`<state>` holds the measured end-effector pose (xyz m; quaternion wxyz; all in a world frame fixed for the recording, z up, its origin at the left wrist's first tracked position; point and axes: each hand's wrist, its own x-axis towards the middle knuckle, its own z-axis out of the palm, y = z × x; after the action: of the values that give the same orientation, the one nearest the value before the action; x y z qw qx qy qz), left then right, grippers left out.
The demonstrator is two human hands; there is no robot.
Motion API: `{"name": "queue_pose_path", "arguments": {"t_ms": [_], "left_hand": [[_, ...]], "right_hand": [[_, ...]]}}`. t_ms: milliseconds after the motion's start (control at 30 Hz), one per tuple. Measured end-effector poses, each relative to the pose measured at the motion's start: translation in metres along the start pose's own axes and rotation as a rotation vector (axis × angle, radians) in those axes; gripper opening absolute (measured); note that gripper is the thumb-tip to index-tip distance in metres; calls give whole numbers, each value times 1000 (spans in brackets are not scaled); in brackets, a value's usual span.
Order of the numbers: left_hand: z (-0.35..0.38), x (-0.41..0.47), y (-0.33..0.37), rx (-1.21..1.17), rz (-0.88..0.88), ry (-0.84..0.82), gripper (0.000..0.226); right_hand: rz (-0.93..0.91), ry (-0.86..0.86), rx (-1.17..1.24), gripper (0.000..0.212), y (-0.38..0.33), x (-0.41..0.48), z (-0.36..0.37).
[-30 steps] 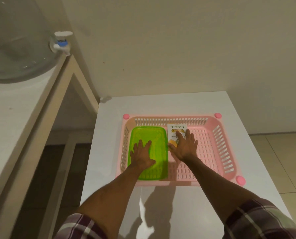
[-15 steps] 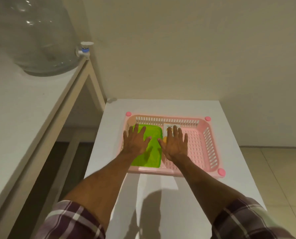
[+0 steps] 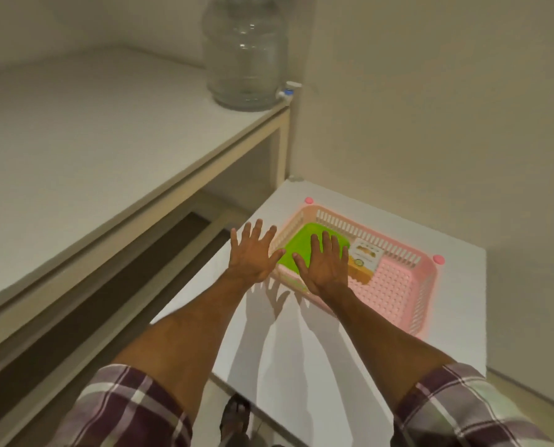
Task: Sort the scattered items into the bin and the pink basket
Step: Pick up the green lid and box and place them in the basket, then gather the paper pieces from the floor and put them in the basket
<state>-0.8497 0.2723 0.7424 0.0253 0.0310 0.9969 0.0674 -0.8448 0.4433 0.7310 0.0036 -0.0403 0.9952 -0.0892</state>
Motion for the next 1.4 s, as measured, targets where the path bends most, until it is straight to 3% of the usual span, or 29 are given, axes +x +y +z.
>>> {"name": "queue_pose_path", "arguments": {"t_ms": [333, 733, 1133, 1400], "left_hand": [[-5, -132, -63, 43, -357, -40, 70], [12, -329, -103, -83, -640, 109, 64], [30, -564, -67, -102, -993, 137, 66], [42, -667, -23, -107, -1293, 192, 66]], "right_hand": [[-299, -104, 3, 74, -96, -68, 22], [-623, -209, -1, 75, -168, -199, 52], [-955, -257, 58, 72, -182, -387, 53], [-1259, -307, 42, 71, -196, -461, 57]]}}
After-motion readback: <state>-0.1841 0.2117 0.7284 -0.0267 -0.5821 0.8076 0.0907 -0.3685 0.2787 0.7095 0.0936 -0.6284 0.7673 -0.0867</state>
